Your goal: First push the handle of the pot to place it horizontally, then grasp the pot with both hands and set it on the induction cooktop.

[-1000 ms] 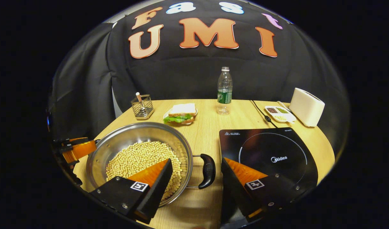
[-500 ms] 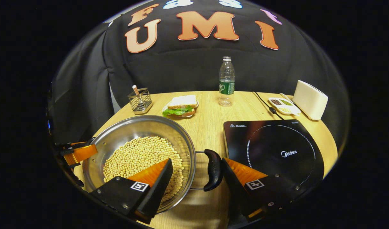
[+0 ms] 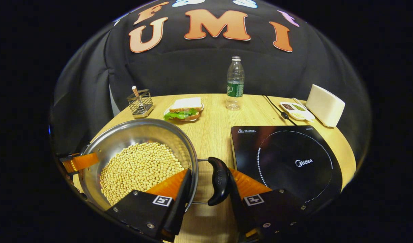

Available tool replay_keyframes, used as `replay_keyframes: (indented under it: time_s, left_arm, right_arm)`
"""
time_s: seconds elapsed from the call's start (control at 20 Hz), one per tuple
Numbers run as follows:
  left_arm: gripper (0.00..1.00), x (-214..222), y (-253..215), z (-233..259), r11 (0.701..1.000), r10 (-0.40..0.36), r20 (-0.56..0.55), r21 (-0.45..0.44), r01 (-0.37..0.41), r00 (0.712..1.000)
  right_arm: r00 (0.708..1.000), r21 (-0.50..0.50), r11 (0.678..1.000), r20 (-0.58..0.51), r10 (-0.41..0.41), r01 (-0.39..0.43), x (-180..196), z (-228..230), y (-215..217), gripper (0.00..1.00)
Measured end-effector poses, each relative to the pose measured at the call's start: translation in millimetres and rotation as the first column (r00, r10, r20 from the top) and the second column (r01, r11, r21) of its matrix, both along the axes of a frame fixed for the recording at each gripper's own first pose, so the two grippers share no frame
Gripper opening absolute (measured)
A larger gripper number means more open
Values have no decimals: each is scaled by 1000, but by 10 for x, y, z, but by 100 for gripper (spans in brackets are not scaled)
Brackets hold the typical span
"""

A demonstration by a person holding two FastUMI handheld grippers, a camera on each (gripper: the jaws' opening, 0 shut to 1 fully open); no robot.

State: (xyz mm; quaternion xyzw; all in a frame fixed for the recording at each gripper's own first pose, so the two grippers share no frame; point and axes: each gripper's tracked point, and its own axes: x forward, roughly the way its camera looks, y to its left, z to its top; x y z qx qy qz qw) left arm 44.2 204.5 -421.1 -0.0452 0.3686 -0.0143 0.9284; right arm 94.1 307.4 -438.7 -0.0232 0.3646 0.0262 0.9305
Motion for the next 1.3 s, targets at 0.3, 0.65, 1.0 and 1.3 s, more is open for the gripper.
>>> replay_keyframes:
  time_s: [0.3, 0.65, 1.0, 1.3]
  left_arm:
    - [51, -179, -93, 201, 999, 51, 12, -13, -51, 999]
    - [52, -173, -476, 776, 1000, 29, 95, 9, -30, 995]
    - [52, -186, -976, 932, 1000, 1, 99, 3, -2, 995]
    - [50, -133, -1507, 966, 999, -43, 91, -1, 43, 995]
  right_arm:
    - [999, 29, 999, 26, 21, -22, -27, 189, -60, 53]
    - [995, 73, 997, 103, 14, -22, -106, 722, -317, 52]
    - [992, 81, 997, 126, -18, 8, -203, 956, -795, 52]
    - [988, 97, 994, 142, -63, 49, -274, 1089, -1306, 52]
